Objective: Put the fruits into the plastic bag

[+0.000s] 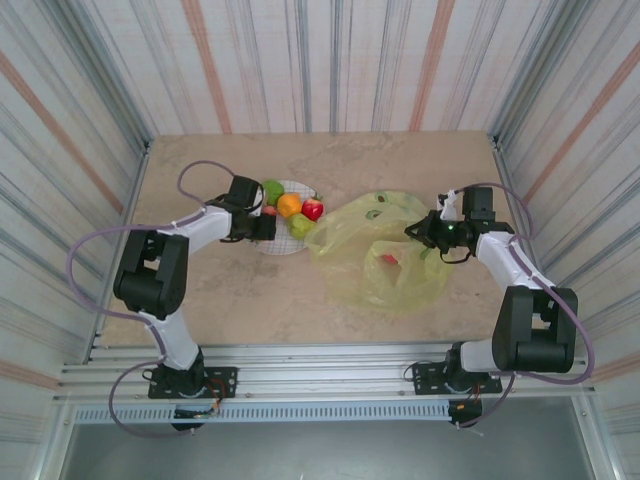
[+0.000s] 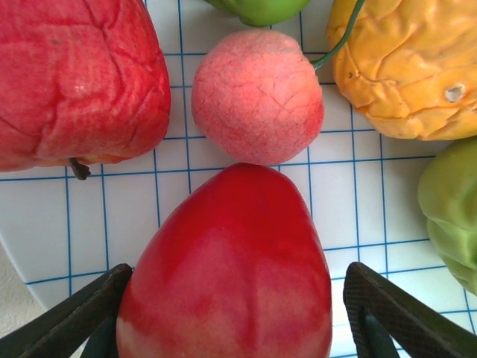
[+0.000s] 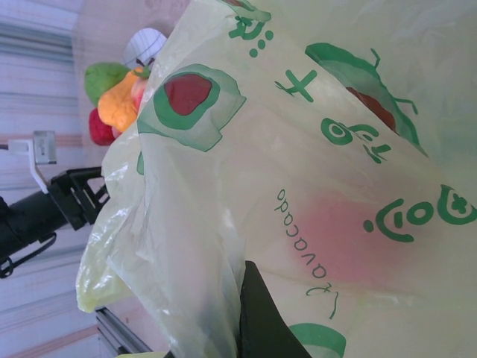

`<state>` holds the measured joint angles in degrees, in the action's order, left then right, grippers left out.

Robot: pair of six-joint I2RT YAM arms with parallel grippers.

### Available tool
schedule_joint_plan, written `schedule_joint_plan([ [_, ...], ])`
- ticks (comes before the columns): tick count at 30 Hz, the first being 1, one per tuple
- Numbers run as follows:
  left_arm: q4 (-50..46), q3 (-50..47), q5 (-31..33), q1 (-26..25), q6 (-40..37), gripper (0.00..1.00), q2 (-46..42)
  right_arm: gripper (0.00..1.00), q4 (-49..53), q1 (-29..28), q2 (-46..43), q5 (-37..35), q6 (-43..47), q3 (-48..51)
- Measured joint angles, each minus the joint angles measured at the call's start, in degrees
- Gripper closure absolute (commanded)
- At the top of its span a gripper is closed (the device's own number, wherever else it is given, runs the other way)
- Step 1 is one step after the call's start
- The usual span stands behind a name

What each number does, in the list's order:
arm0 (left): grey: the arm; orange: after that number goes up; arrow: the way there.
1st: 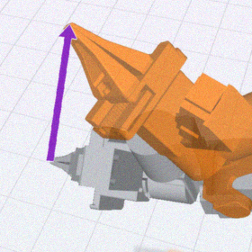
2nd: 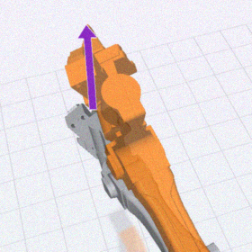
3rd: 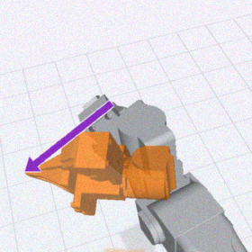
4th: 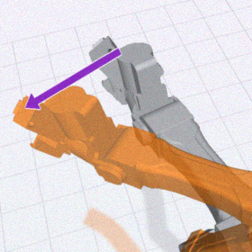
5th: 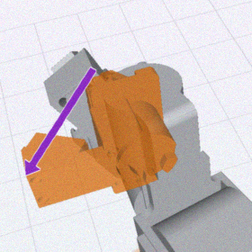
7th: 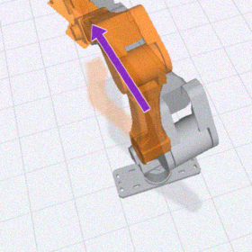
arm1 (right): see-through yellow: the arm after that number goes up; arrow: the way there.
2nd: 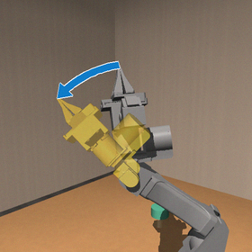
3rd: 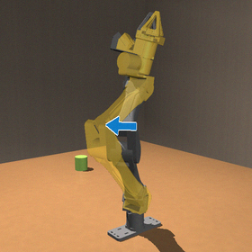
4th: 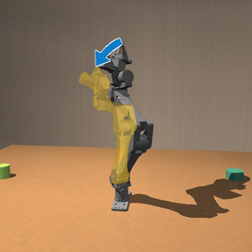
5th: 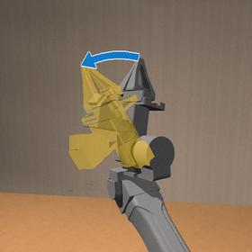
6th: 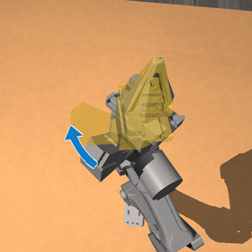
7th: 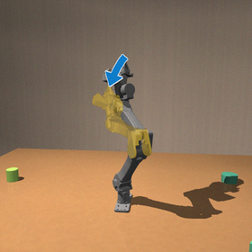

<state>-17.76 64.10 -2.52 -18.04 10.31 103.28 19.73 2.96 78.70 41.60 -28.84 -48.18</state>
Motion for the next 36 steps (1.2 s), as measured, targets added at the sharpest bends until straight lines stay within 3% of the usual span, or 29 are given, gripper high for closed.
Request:
schedule_joint_plan([
  [11, 0.15, -0.33, -0.52, 0.00, 0.15, 0.41, 0.55, 1.00, 0.00, -0.07, 0.00, 0.00, 0.00, 0.00],
  [19, 2.56, -11.58, -1.44, -1.81, 3.30, 0.44, -13.40, 1.00, -0.02, -0.11, 0.00, -0.04, 0.00, 0.00],
  [28, 10.60, -18.56, -7.67, -18.29, 2.60, 0.43, -34.27, 1.00, -0.44, -0.90, 0.24, -0.90, -0.02, -0.02],
  [32, 12.15, -16.35, -10.21, -27.71, -3.06, 0.45, -33.40, 1.00, -0.48, -1.42, 0.48, -1.09, -0.04, -0.02],
  [36, 12.09, -12.52, -11.96, -32.92, -7.28, 0.47, -26.16, 1.00, -0.59, -1.62, 0.48, -1.09, -0.02, -0.04],
])
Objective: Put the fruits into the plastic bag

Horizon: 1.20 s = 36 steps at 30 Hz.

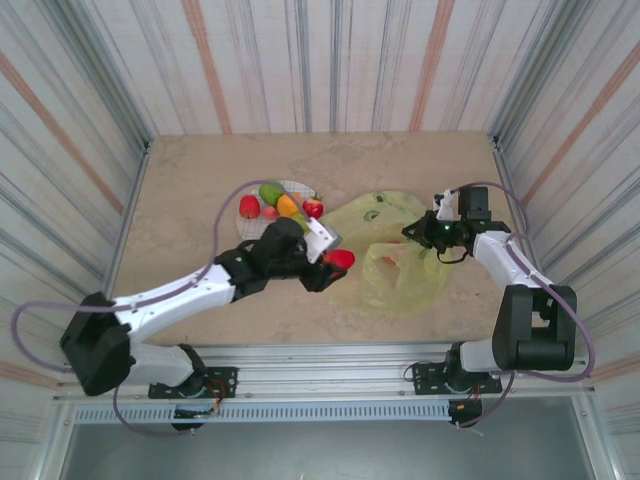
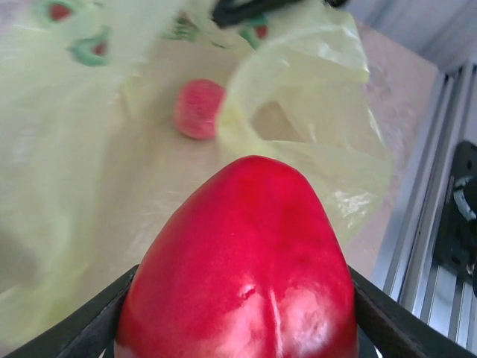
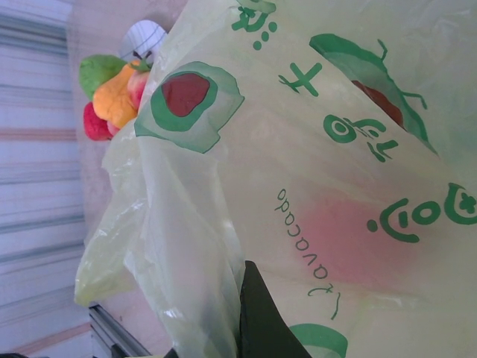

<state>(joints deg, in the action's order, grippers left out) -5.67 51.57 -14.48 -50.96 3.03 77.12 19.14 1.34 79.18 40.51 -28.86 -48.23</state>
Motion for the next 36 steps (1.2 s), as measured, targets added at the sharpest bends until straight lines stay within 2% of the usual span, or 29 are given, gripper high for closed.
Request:
schedule_joint_plan([
  [4, -0.09, 2.97, -0.22, -1.44, -2.01, 0.48, 8.85, 1.00, 0.17, 0.00, 0.00, 0.00, 0.02, 0.00],
  [7, -0.52, 4.35, 2.97, -1.49, -2.38, 0.48, 14.36, 1.00, 0.68, 0.00, 0.00, 0.00, 0.13, -0.11],
  [10, -1.81, 7.02, 6.14, -0.42, -2.10, 0.47, 19.54, 1.00, 1.16, 0.00, 0.00, 0.00, 1.07, -0.81],
  [16, -1.92, 15.06, 8.41, 1.60, -0.68, 0.46, 28.28, 1.00, 1.86, -0.15, 0.00, 0.04, 2.36, -1.51],
  [30, 0.11, 32.09, 15.13, 2.34, 7.61, 0.40, 43.08, 1.00, 4.20, -1.01, 0.44, 1.20, 5.55, -3.02],
  [36, 2.84, 36.57, 13.11, 2.58, 9.33, 0.36, 48.06, 1.00, 4.66, -1.42, 1.53, 1.79, 6.45, -3.61],
])
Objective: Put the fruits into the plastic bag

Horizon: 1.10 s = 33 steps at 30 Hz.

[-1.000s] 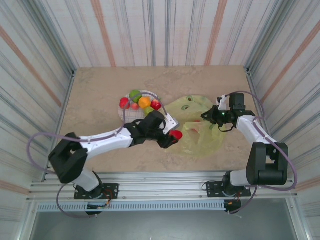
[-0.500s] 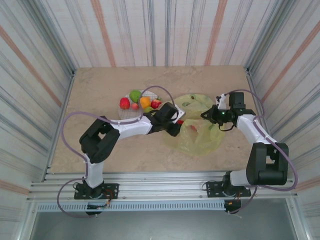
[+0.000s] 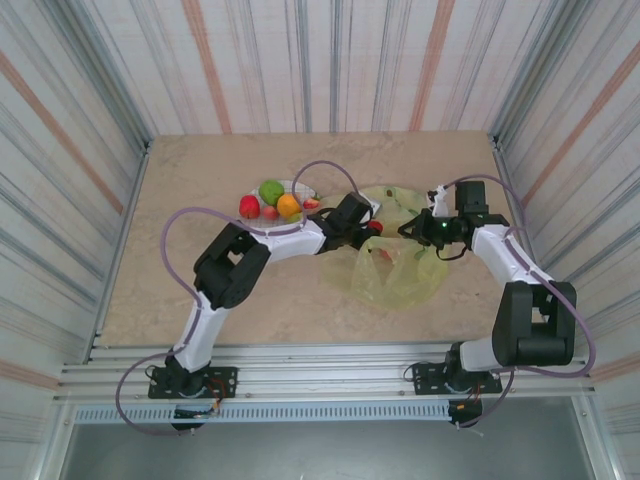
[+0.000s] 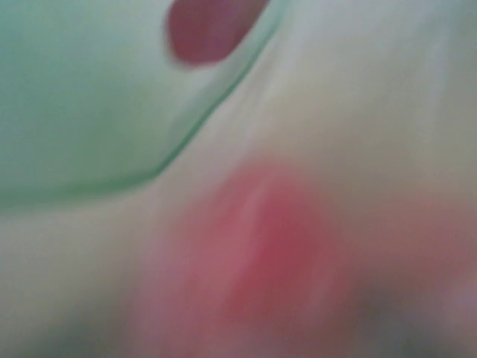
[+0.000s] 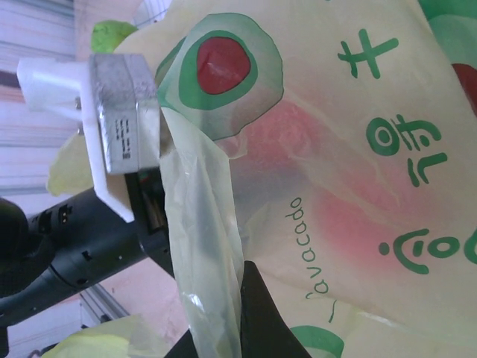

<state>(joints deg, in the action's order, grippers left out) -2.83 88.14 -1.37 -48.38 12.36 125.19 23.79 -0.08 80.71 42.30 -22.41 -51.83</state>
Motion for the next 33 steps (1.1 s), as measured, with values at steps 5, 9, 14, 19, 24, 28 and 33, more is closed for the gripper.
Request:
schedule_joint_plan([
  [5, 3.21, 0.63, -3.61, 0.00, 1.75, 0.31, 1.64, 1.00, 0.31, -0.07, 0.61, 0.02, 0.46, -0.15],
  [9, 5.38, 0.63, -5.68, 0.07, 2.71, 0.27, 1.68, 1.00, 0.33, -0.07, 0.72, 0.00, 0.48, -0.15],
  [14, 7.13, 0.00, -7.23, 0.72, 3.15, 0.23, 1.57, 1.00, 0.35, -0.07, 0.72, 0.00, 0.55, -0.26],
  [19, 7.87, -3.54, -8.24, 1.62, 3.45, 0.24, -0.07, 1.00, 0.35, -0.07, 0.72, -0.04, 0.63, -0.26],
  [24, 7.89, -8.59, -9.53, 1.92, 3.56, 0.26, -5.86, 1.00, 0.76, -0.02, 0.72, -0.26, 0.72, -0.31],
  [28, 8.59, -11.87, -11.13, 1.92, 3.50, 0.29, -12.31, 1.00, 0.98, -0.02, 0.72, -0.28, 1.09, -0.31],
  [33, 9.11, -14.64, -14.45, 1.92, 2.86, 0.32, -19.47, 1.00, 1.03, -0.02, 0.72, -0.28, 1.14, -0.31],
])
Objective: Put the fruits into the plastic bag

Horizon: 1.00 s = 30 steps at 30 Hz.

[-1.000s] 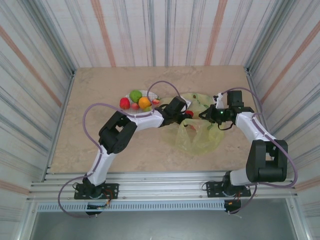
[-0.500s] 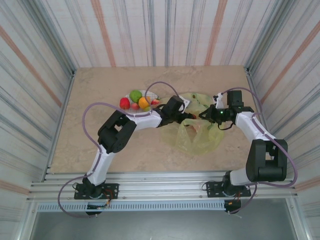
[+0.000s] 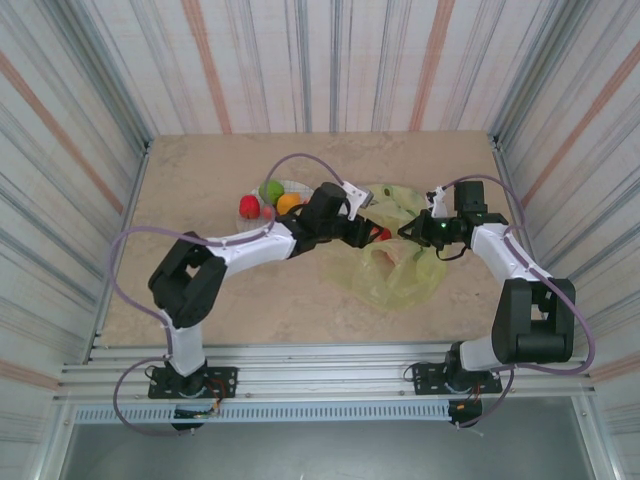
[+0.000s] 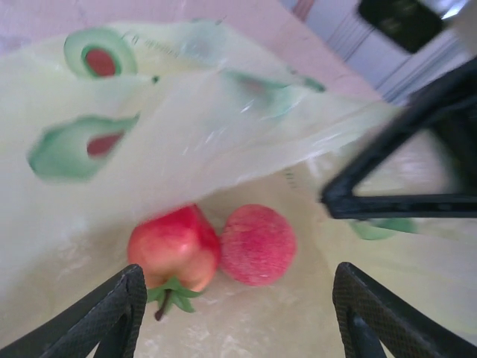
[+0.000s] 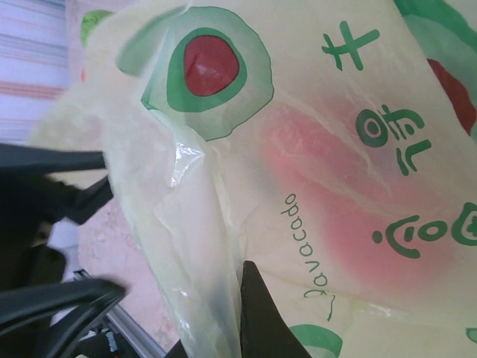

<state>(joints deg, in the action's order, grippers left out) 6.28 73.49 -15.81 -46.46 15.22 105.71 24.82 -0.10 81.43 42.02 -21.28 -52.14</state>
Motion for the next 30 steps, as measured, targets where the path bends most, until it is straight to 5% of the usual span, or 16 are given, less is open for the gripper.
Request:
schedule_joint_plan([
  [12, -4.13, -6.27, -3.74, 3.13, -3.02, 0.31, -14.47, 1.00, 0.33, 0.00, 0.00, -0.22, 0.79, 0.00],
  [21, -9.62, -13.73, 7.17, 18.16, -0.09, 0.27, -28.00, 1.00, 0.37, 0.00, 0.02, -0.39, 0.81, 0.00],
  [30, -16.50, -12.79, 15.61, 33.11, 1.79, 0.20, -18.18, 1.00, 0.31, 0.00, 1.03, -0.37, 0.81, -0.24],
])
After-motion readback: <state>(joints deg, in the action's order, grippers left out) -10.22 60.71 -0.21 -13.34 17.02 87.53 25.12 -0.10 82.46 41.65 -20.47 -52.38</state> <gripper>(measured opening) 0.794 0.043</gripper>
